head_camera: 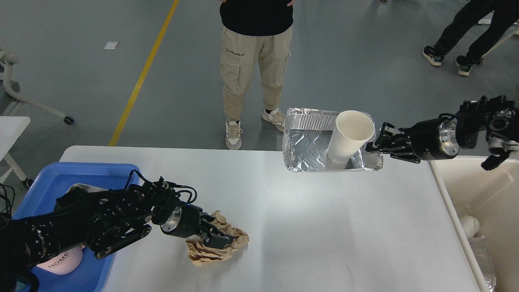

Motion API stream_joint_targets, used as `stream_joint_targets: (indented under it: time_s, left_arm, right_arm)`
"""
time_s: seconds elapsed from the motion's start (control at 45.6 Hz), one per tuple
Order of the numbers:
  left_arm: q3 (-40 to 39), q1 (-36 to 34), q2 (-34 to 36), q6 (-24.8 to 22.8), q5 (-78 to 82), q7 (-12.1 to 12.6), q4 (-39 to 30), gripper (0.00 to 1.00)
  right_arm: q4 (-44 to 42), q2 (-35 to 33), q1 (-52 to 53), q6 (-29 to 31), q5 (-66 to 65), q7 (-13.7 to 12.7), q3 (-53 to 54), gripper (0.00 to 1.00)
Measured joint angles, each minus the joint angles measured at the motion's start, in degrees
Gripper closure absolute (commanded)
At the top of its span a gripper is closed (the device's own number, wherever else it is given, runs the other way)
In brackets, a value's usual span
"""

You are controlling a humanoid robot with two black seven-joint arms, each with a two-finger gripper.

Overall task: Tidy desktop
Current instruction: 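Grasp the crumpled brown paper with the left gripper and lift it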

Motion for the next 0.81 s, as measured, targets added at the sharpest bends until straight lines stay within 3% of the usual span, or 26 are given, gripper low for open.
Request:
stream_joint_targets:
  time_s: [0.11, 0.504, 0.811]
  left_arm:
    - [0.1, -0.2, 0.2, 0.2, 0.1, -1.9, 0.0, 0.99]
    - [-1.9, 0.1, 6.0, 0.4, -0.8, -6.2, -2.2, 0.99]
    - [-8.5, 0.5, 17.5, -1.2, -5.7, -7.6, -17.0, 0.97]
  right_arm:
    - [0.0, 0.0, -0.3, 0.0, 0.0, 0.0, 0.0, 1.0]
    - [-0.2, 0.2, -1.1, -0.1, -0.3, 0.0, -0.2, 1.0]
    - [-1.6, 0.6, -2.9, -0.2, -2.3, -0.1, -0.6, 1.0]
